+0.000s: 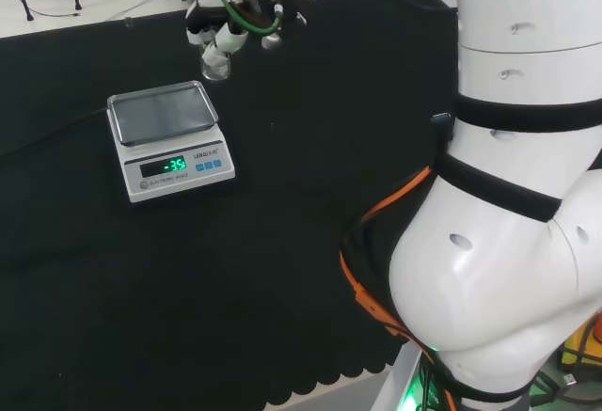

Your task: Put the beaker on the electronic balance.

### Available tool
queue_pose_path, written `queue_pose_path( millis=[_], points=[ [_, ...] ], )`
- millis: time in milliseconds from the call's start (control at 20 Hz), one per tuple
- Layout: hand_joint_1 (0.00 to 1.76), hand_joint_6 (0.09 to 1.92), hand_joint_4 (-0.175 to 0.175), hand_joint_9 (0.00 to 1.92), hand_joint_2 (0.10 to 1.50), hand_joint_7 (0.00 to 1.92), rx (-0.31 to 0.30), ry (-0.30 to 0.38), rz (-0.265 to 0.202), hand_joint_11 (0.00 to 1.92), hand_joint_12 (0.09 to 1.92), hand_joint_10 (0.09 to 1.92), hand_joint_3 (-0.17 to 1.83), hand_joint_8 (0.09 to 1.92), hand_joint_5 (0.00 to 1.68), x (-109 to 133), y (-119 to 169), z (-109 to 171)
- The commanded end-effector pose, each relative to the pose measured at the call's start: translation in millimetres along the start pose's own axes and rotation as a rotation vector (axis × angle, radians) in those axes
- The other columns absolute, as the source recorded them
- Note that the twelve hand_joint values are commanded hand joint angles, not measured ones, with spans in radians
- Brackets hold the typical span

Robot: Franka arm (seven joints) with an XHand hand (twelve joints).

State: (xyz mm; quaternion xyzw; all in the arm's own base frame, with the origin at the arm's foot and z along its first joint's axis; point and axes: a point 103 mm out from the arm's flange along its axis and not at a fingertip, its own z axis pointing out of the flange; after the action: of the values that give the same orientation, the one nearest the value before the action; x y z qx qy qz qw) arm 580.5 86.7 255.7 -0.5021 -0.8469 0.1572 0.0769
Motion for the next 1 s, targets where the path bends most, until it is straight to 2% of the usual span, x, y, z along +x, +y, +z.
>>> queue_pose_path(
  millis=[50,1000],
  points=[
    [1.05,1.39,-0.127,0.95,1.26,0.75,0.025,-0.008,-0.032,0.83,1.13,0.81,-0.01,0.85,0.73,19.3,18.5,4.9],
    [1.06,1.39,-0.130,0.95,1.26,0.75,0.062,-0.012,-0.115,0.83,1.12,0.81,-0.01,0.85,0.73,56.9,64.1,18.1]
  ],
)
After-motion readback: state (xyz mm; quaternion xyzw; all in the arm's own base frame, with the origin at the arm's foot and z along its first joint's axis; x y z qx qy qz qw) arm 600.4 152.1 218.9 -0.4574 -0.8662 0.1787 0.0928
